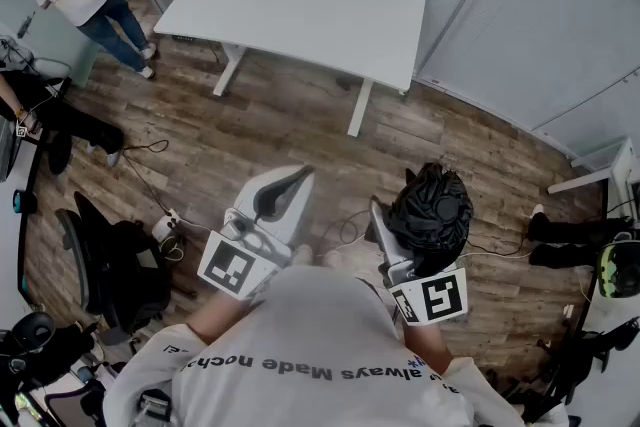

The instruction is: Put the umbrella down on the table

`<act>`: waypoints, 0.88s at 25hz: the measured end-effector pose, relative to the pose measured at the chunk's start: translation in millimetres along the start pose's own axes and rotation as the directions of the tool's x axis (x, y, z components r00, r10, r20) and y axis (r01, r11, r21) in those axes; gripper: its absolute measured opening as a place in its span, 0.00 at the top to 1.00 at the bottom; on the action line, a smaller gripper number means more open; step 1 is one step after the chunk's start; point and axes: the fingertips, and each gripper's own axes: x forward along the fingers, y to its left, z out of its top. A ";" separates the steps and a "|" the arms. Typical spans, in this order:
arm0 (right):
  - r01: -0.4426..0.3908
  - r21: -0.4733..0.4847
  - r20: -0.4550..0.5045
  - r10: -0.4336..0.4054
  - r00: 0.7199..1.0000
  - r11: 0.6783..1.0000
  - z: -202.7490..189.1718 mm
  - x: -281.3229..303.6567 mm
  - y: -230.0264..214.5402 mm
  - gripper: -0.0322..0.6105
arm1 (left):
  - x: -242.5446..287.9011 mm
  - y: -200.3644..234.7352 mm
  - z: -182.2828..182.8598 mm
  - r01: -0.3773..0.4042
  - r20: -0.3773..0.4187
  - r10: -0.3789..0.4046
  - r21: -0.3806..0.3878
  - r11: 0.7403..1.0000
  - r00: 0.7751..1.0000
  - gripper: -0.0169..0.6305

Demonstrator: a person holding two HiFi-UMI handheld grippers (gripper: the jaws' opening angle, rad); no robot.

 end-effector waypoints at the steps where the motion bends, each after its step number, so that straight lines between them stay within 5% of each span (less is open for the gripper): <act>1: -0.006 0.010 0.004 0.006 1.000 1.000 0.7 -2.2 -3.6 0.58 | 3.6 -2.7 -0.4 -0.001 -0.001 0.001 0.001 1.000 1.000 0.97; 13: -0.007 0.022 -0.010 0.007 1.000 1.000 -7.7 -14.6 -46.8 0.58 | 39.8 -20.0 -15.7 -0.008 -0.021 0.008 0.003 1.000 1.000 0.97; 22: -0.002 0.026 -0.028 0.003 1.000 1.000 -20.6 63.0 -64.3 0.58 | 71.7 58.3 -27.9 0.002 -0.013 -0.002 0.012 1.000 1.000 0.97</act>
